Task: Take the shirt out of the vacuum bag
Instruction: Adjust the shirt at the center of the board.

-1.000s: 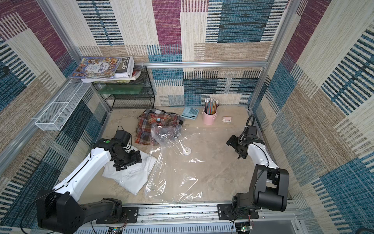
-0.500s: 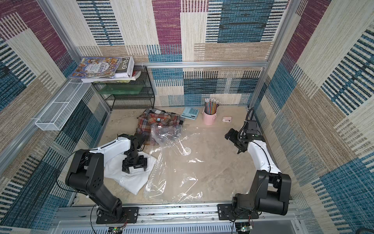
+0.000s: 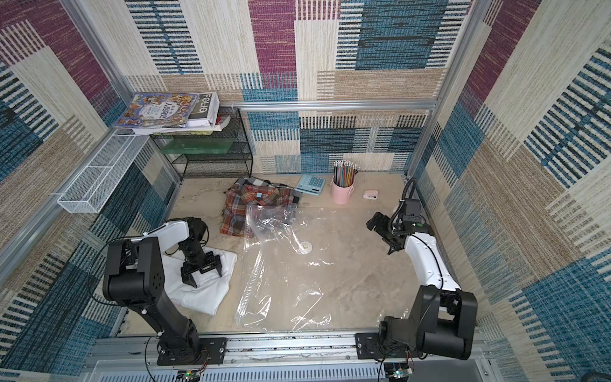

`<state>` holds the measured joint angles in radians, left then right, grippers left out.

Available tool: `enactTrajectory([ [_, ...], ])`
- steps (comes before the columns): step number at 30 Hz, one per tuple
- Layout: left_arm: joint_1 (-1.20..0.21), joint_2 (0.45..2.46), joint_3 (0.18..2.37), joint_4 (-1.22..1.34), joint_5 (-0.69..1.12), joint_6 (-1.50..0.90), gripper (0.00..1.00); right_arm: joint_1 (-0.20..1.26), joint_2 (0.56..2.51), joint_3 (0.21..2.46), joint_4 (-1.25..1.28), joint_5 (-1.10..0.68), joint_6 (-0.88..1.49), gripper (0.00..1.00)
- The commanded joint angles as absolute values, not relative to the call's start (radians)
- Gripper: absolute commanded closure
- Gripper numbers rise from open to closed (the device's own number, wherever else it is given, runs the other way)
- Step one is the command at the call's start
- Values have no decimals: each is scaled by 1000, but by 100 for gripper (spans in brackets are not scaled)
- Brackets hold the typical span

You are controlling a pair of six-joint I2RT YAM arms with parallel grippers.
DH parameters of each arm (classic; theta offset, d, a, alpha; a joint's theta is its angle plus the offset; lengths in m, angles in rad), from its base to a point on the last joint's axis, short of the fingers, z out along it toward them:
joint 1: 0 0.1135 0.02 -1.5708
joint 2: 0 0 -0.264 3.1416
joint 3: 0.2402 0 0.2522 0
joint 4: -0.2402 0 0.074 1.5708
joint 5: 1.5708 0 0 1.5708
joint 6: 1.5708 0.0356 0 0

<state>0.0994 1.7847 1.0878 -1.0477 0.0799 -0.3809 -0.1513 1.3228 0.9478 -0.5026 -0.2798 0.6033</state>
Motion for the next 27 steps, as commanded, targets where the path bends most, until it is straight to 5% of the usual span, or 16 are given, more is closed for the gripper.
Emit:
enactTrajectory([
  [1,103,1825,1152,-949,-6,-340,10,-150,1311,951,-511,-291,593,4],
  [7,124,1924,1336,-1007,25,-328,11,-152,1292,959,-532,-296,582,4],
  [18,23,1534,1278,-1085,64,-277,3,-149,1244,931,-530,-316,591,4],
  [27,-119,1776,1345,-1119,-108,-234,3,-146,1232,941,-538,-328,587,4],
])
